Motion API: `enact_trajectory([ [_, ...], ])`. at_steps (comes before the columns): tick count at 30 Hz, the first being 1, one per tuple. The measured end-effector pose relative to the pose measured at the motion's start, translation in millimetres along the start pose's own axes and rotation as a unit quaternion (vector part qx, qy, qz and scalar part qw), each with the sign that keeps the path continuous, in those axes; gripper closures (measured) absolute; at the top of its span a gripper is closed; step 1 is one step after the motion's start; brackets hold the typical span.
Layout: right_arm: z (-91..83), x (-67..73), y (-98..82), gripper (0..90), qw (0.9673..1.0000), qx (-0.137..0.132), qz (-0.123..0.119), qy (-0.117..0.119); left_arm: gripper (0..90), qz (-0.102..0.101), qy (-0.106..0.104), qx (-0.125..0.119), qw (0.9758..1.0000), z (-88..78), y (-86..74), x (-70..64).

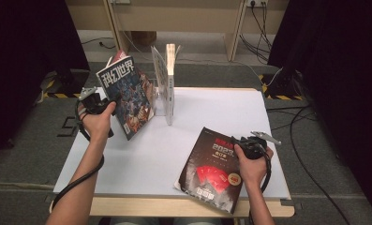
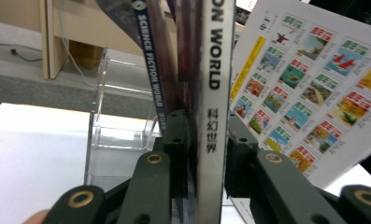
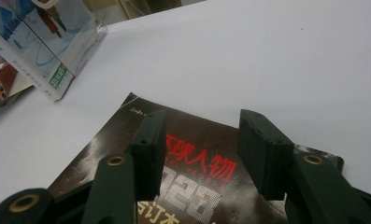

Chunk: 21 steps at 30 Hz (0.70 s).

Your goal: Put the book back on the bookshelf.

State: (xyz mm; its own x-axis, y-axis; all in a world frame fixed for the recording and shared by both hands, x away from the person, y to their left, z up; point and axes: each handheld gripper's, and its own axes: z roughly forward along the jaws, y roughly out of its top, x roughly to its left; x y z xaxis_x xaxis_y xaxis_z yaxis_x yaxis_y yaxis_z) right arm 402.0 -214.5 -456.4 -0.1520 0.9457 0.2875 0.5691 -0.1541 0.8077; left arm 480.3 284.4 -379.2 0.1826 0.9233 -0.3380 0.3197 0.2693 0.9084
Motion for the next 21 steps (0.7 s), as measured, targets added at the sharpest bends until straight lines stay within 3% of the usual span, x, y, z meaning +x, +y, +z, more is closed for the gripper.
enact_trajectory([
  [5,1.8,-0.7,-1.2,53.2,1.0000,0.004,-0.001,0.000,81.7,0.001,0.006,0.008,1.0000,1.7,2.1,-0.5],
  [13,1.2,-1.9,-1.0,53.2,1.0000,0.002,-0.003,0.000,82.3,0.008,-0.006,-0.006,0.9999,1.0,3.8,-14.6],
  [21,-0.2,-2.8,0.5,53.3,1.0000,-0.001,0.001,0.000,82.5,0.026,-0.015,-0.016,0.9994,11.8,18.7,-30.6],
])
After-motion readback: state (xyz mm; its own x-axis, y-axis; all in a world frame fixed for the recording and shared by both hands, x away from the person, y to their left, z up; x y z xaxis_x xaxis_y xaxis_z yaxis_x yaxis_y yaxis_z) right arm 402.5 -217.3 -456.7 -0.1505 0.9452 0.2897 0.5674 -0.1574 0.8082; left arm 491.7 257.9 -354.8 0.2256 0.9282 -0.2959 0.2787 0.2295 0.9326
